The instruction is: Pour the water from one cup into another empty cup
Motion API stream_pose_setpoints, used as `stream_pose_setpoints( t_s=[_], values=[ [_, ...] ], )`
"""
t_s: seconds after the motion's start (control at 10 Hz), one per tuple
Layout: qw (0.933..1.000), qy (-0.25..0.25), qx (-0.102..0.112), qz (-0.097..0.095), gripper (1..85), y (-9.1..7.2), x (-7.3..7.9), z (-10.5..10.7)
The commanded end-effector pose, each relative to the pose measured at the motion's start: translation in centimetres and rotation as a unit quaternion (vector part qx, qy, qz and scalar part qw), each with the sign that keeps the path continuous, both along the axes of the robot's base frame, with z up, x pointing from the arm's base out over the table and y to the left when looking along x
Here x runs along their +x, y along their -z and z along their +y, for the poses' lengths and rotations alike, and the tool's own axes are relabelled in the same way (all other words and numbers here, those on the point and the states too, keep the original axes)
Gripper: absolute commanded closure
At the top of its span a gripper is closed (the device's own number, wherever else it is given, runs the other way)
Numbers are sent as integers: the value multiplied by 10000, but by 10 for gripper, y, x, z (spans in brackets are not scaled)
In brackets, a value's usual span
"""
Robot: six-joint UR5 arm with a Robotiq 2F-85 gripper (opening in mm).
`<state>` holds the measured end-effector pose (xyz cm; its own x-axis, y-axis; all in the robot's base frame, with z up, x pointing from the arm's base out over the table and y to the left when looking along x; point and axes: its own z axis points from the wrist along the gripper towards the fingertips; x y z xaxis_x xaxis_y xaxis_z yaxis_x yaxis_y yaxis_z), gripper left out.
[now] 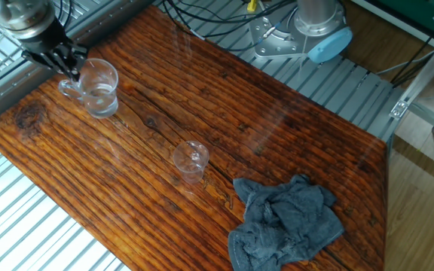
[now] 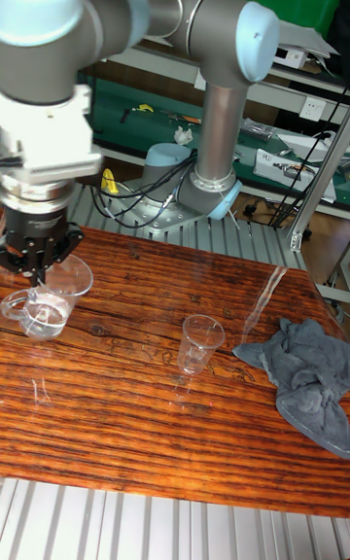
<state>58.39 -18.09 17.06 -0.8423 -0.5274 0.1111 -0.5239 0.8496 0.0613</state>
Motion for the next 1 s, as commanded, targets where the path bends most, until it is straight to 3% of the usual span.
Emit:
stream_pose_setpoints(
  t_s=[0.0, 0.6, 0.9],
  values=[
    [9993, 182, -272, -189, 847, -9, 5, 21],
    [9952, 455, -838, -201, 847, -22, 1, 59],
    [9919, 766, -973, -284, 847, -21, -2, 73]
  ],
)
